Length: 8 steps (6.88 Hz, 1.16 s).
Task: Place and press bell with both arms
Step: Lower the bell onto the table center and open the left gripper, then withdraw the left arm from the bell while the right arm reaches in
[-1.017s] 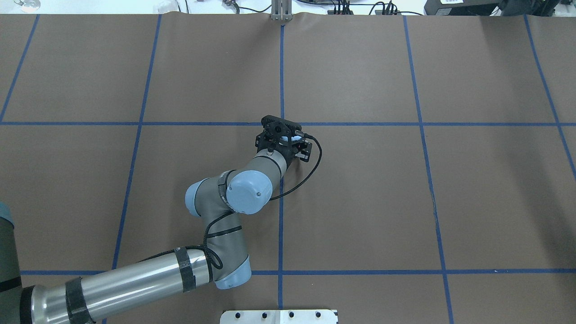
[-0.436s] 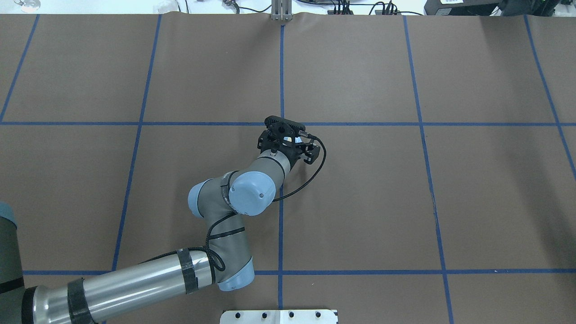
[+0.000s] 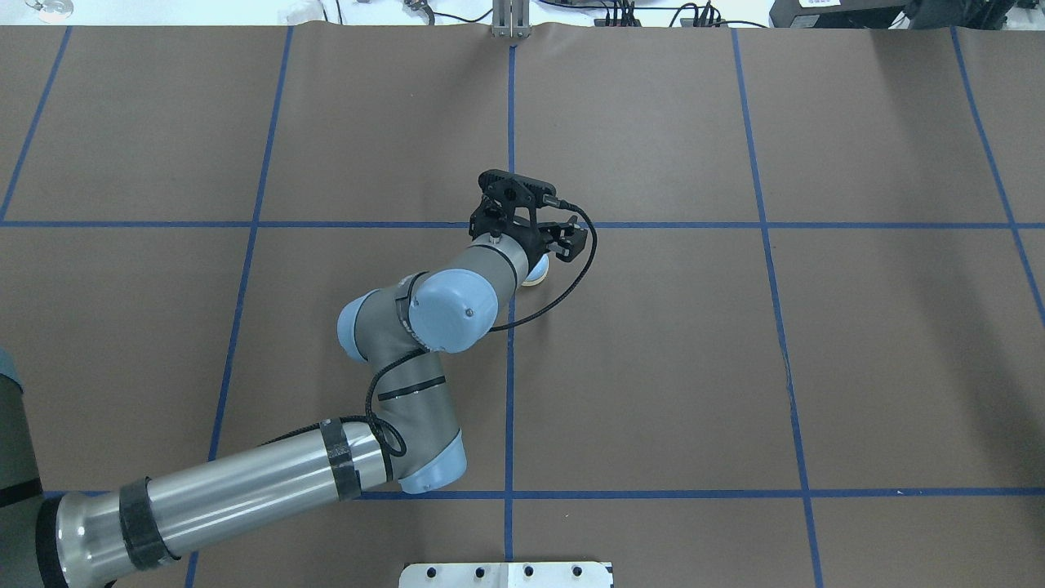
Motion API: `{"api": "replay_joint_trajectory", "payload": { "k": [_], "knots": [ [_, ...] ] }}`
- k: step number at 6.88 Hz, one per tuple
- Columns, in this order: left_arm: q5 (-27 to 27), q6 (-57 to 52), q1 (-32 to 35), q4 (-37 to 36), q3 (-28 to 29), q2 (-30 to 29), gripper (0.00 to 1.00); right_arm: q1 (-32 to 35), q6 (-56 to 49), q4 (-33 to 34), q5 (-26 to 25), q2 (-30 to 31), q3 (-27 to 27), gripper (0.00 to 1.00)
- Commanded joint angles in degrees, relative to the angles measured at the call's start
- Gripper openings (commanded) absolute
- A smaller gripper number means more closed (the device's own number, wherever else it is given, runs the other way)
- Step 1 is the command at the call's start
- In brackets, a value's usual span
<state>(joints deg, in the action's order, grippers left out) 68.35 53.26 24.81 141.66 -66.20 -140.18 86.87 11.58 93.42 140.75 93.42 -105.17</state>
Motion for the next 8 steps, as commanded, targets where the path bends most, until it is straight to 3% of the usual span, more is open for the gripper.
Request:
{"api": "replay_joint_trajectory", "payload": {
  "k": [1,2,3,6,8],
  "knots": [
    [9.9,-0.1,7.1,-6.4,-1.9,0.0,1.00,0.0,0.2,-0.5,0.8,-1.1,-0.1,1.00],
    [16.0,-0.2,11.7,-10.0,-2.1,0.2,1.00,-1.6,1.8,-0.1,0.6,-4.5,0.2,1.00],
    [26.0,-4.4,17.3,-14.4,-2.0,0.6,1.00,-4.4,8.0,-0.3,0.4,-9.0,0.8,1.00],
    [38.8,-18.3,27.6,-20.6,-2.4,9.4,1.00,-16.3,24.6,-0.5,-1.0,-19.9,1.8,1.00],
    [43.9,-25.1,33.2,-21.4,-5.6,17.8,1.00,-26.1,32.8,-0.5,-7.7,-26.5,3.3,1.00]
  ]
}}
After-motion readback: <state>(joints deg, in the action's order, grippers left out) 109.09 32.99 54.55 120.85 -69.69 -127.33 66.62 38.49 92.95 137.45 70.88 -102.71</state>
